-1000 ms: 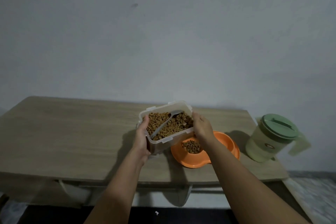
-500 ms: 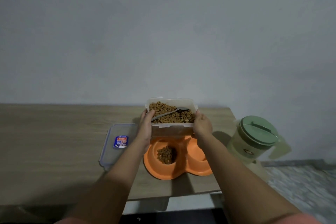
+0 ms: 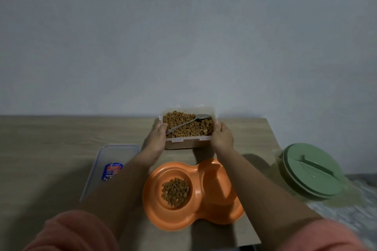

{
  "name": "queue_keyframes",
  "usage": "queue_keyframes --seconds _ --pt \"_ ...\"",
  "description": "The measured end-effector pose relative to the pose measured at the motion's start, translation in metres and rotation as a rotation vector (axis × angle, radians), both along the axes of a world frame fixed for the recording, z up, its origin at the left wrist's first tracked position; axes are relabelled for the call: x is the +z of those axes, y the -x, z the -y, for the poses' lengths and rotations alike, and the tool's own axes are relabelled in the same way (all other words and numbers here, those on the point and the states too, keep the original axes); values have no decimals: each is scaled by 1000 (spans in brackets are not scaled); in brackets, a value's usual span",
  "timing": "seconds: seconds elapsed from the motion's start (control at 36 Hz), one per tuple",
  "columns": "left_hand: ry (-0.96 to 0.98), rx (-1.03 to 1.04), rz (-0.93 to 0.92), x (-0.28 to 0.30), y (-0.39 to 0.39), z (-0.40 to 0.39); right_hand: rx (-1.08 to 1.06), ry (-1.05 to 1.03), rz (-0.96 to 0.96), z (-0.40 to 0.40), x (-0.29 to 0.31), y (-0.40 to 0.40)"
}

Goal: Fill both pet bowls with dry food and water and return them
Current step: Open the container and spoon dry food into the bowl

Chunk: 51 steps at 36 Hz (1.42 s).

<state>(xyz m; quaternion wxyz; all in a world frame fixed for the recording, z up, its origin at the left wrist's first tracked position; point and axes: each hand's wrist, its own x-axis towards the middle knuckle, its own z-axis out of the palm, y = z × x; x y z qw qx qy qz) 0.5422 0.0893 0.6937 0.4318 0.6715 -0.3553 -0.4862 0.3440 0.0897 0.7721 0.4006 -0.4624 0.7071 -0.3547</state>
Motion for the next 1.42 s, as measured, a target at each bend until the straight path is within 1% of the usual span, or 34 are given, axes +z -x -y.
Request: queue_keyframes --seconds 0.08,0.19,0.5,0.67,0.83,0.94,1.06,1.22,1.42 --pt "16 -68 41 3 5 9 -3 -13 -20 9 -10 1" --pt "19 -56 183 17 13 9 -10 -26 -24 14 -15 1" --pt "5 -97 190 12 8 11 -26 -46 -16 12 -20 -4" --pt "-28 -123 212 18 7 10 -4 -40 -51 11 -21 -3" --pt "-35 -125 244 29 6 2 -8 -52 -21 7 -17 1" --pt "-50 -57 312 32 -3 -3 -88 -61 -57 3 -6 7" --pt "-55 -19 324 48 -5 -12 -119 1 -105 -9 12 12" --pt "-18 -63 358 88 6 -38 -110 144 -200 -41 50 14" --pt "74 -100 402 129 31 -72 -60 238 -275 -75 94 29"
